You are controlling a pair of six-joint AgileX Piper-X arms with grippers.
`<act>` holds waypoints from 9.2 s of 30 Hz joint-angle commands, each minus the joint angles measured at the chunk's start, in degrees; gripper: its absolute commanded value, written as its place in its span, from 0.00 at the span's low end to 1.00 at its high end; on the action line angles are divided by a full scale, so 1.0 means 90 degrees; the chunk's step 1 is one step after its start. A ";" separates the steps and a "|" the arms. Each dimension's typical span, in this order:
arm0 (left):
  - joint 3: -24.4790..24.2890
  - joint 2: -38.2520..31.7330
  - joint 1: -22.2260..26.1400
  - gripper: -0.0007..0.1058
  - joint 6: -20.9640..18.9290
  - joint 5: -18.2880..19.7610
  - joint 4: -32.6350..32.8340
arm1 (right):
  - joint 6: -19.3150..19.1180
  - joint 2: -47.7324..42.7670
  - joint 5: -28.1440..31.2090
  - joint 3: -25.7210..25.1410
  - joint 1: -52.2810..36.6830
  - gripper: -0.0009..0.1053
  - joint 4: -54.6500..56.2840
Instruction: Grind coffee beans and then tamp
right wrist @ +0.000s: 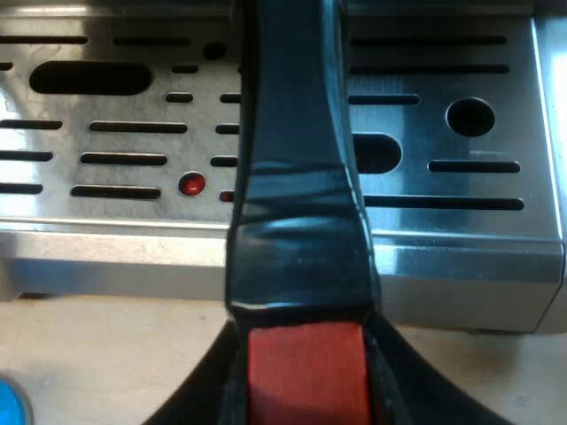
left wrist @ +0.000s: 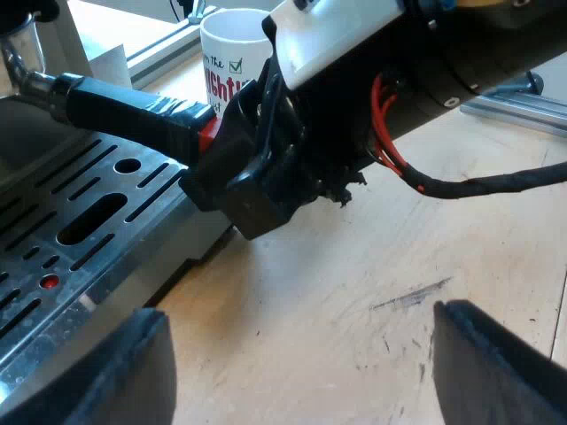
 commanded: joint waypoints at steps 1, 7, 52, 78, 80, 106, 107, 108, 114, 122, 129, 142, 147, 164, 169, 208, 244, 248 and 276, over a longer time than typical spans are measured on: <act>-0.0003 -0.0006 -0.0026 0.60 0.0005 0.0075 -0.0111 | 0.0006 -0.0105 0.0313 -0.0058 0.0248 0.01 -0.0146; -0.0003 -0.0006 -0.0026 0.60 0.0005 0.0075 -0.0111 | 0.0069 -0.0105 0.0419 -0.0058 0.0397 0.01 -0.0103; -0.0631 -0.0272 -0.0026 0.54 -0.0021 0.0075 0.1052 | 0.0809 -0.0623 0.0912 -0.0046 0.1876 0.01 0.1512; -0.0646 -0.1064 -0.0026 0.54 -0.0001 0.0075 0.1562 | -0.0266 -0.1804 0.0011 0.1233 0.2534 0.01 0.0856; -0.0646 -0.1064 -0.0026 0.54 -0.0001 0.0075 0.1562 | -0.0601 -0.1829 -0.0240 0.1381 0.2534 0.01 0.0610; -0.0646 -0.1064 -0.0026 0.54 -0.0001 0.0075 0.1562 | -0.2177 -0.1827 -0.1269 0.2356 0.1473 0.01 -0.1025; -0.0646 -0.1064 -0.0026 0.54 -0.0001 0.0075 0.1562 | -0.2194 -0.1807 -0.1269 0.2356 0.1473 0.01 -0.1025; -0.0646 -0.1064 -0.0026 0.54 -0.0001 0.0075 0.1562 | -0.2194 -0.1786 -0.1269 0.2356 0.1473 0.01 -0.1025; -0.0588 -0.1064 -0.0026 0.54 -0.0001 0.0075 0.1562 | -0.2193 -0.1231 -0.1269 0.2356 0.1473 0.01 -0.1294; -0.0218 -0.1064 -0.0026 0.54 -0.0001 -0.0779 0.1464 | -0.2193 -0.0655 -0.1346 0.2356 0.1473 0.01 -0.1777; -0.0183 -0.0814 -0.0026 0.54 -0.0001 -0.1140 0.1463 | -0.1913 -0.0468 -0.1372 0.2356 0.1432 0.01 -0.1828; -0.0183 0.0321 -0.0026 0.54 -0.0001 -0.1142 0.1313 | -0.1903 -0.0422 -0.1758 0.2356 0.1088 0.01 -0.1806; -0.0183 0.0329 -0.0026 0.54 -0.0001 -0.1114 0.1312 | -0.1903 -0.0422 -0.1758 0.2356 0.1088 0.01 -0.1701; -0.0183 0.0329 -0.0026 0.54 -0.0001 -0.1114 0.1312 | -0.1687 -0.0422 -0.1991 0.2356 0.1088 0.01 -0.1140; -0.0183 0.0329 -0.0026 0.54 -0.0001 -0.1114 0.1312 | -0.1672 -0.0422 -0.2100 0.2356 0.1088 0.01 -0.0964; -0.0214 0.0329 -0.0026 0.54 -0.0001 -0.1114 0.1135 | -0.0993 -0.0735 -0.2512 0.1709 0.1088 0.50 0.1936; -0.1387 0.0316 -0.0026 0.54 -0.0058 -0.1221 0.2699 | -0.0804 -0.2258 -0.0026 0.1007 0.2371 0.50 0.0200; -0.1387 0.0316 -0.0026 0.54 -0.0058 -0.1220 0.2699 | -0.0818 -0.2260 0.0218 0.1414 0.2371 0.50 -0.0553; -0.1387 0.0316 -0.0026 0.54 -0.0058 -0.1779 0.2699 | -0.2382 -0.1160 0.0011 0.2821 0.2371 0.50 -0.4128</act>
